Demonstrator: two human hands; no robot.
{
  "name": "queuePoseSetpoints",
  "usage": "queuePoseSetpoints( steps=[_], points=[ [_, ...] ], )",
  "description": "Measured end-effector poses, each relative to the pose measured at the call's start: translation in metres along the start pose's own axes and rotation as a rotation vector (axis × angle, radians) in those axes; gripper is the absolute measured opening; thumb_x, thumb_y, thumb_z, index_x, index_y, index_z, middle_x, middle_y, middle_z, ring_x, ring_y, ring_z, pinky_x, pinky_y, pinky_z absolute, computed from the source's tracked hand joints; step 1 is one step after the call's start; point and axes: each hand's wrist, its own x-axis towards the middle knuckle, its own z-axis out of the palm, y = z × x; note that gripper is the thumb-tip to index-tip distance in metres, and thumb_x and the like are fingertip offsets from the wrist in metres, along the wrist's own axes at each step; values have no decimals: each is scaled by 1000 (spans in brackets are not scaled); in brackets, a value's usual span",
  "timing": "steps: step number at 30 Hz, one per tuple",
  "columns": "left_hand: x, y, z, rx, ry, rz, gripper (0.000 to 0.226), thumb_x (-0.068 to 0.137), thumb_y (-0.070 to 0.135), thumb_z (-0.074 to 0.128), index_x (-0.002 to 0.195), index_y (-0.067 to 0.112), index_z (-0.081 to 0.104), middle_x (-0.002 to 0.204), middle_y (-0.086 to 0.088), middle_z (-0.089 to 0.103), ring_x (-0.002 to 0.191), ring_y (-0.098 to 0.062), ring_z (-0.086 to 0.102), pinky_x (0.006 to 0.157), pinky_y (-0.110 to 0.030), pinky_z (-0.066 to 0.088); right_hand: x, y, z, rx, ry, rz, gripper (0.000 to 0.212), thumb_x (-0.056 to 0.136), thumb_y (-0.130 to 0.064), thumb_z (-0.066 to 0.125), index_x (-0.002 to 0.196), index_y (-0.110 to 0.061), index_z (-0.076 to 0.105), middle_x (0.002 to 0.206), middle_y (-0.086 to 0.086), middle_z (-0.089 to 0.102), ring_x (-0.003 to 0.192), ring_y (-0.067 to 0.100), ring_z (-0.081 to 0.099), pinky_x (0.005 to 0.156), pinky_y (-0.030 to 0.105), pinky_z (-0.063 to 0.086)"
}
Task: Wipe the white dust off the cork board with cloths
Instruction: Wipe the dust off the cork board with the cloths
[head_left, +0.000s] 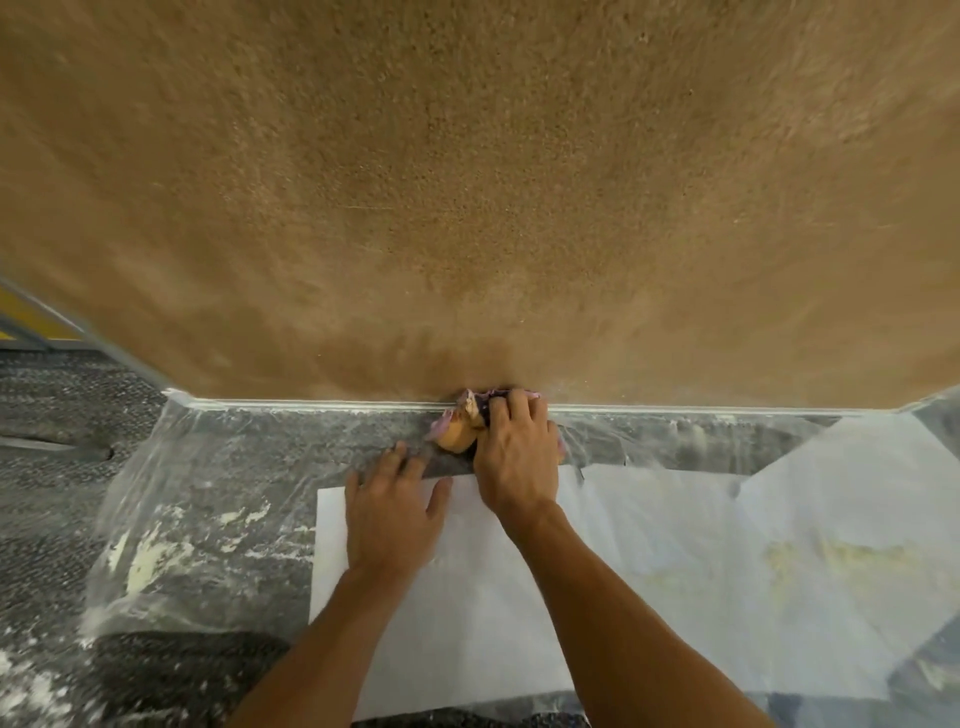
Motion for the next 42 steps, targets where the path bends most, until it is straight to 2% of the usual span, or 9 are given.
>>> queuePoseSetpoints(
  steps=[4,8,11,17,21,24,29,37,42],
  points=[
    [6,12,-8,62,-68,-49,44,94,47,58,114,11,73,118,-15,70,108,-35,65,99,-49,48,-5,16,-42,-9,-123,-197,35,91,-20,64,125,-12,57,129,11,52,117,32,47,90,44,51],
    [15,33,-24,112,-225,-137,68,98,63,45,142,12,53,147,-15,51,135,-35,47,116,-51,33,12,43,-107,-254,-186,-599,44,89,-27,66,128,-9,54,133,16,48,117,35,48,89,44,51],
    [21,46,-21,124,-164,-114,82,95,70,42,150,9,40,154,-19,43,141,-37,41,117,-55,30,29,58,-130,-384,-116,-726,42,86,-28,64,124,-12,57,129,12,52,110,31,48,84,42,50],
    [24,73,10,50,-250,-221,110,87,86,30,162,9,9,168,-23,4,156,-42,1,123,-60,9,4,95,-75,-118,223,-396,33,87,-11,60,119,-11,59,117,12,58,103,32,49,80,43,47],
    [15,77,-3,-110,51,-271,93,97,61,47,159,-1,17,166,-25,17,152,-42,21,120,-60,26,6,96,-54,-32,214,-304,35,85,-9,64,120,-12,61,117,11,60,105,32,54,85,43,49],
    [26,79,-26,-235,255,-267,93,101,55,47,160,-3,5,168,-25,7,154,-40,19,122,-55,22,1,93,-37,-21,138,-266,27,88,-15,51,113,-15,62,113,7,60,107,31,55,86,42,48],
    [46,108,-51,-394,216,-340,112,93,80,20,155,-6,-18,163,-35,-11,156,-41,8,127,-52,8,1,98,-36,54,-49,-195,25,92,-18,40,103,-15,63,107,7,60,97,30,57,74,40,46],
    [59,121,-53,-486,165,-410,120,84,82,21,153,-7,-22,162,-33,-22,145,-51,31,119,-59,29,-4,93,-97,89,450,-256,30,92,-8,55,120,-11,65,113,9,62,97,29,51,78,39,38],
    [66,118,-39,-498,236,-391,123,85,84,24,153,-10,-19,160,-38,-20,134,-58,42,110,-61,41,7,113,-50,-57,171,-287,33,87,-16,64,120,-15,64,119,7,61,109,32,57,95,45,46]
  ],
)
